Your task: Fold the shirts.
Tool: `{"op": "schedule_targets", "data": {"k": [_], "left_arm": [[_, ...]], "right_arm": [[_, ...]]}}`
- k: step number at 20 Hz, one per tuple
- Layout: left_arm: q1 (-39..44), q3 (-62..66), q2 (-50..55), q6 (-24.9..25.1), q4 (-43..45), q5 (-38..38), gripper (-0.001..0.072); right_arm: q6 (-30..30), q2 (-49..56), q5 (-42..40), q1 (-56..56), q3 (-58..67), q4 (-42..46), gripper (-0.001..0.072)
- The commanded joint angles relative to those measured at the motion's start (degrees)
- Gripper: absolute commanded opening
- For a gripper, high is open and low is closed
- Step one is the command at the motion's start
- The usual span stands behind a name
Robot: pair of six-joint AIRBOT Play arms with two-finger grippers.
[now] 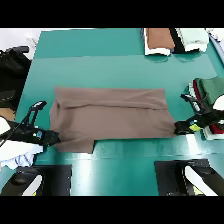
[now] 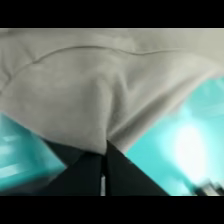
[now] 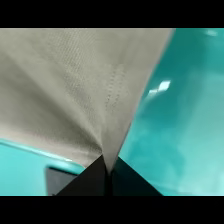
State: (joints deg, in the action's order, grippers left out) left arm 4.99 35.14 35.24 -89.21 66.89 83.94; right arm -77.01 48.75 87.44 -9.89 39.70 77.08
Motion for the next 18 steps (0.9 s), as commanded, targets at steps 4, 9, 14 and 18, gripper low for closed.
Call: {"op": "schedule_targets", "data": {"k": [4, 9, 14, 18], "left_arm": [[0.0, 6.0, 1.4, 0.4, 0.7, -0.5, 0.0021], [0.0, 14.6, 15.7, 2.7, 8.8, -11.6, 0.0022], [0.0, 22.7, 30.8, 2.7, 9.4, -22.1, 0.0023], [0.0, 24.7, 35.5, 2.6, 9.2, -28.7, 0.0023]], "right_arm": [[-0.2, -2.1, 1.0, 0.5, 6.1, 3.9, 0.0015], [-0.6, 13.0, -2.0, 0.6, 19.1, 0.4, 0.0015], [-0.6, 28.2, -2.4, 3.0, 31.5, -1.1, 0.0015], [-0.6, 35.8, -3.6, 3.6, 38.0, -2.6, 0.0017]]}}
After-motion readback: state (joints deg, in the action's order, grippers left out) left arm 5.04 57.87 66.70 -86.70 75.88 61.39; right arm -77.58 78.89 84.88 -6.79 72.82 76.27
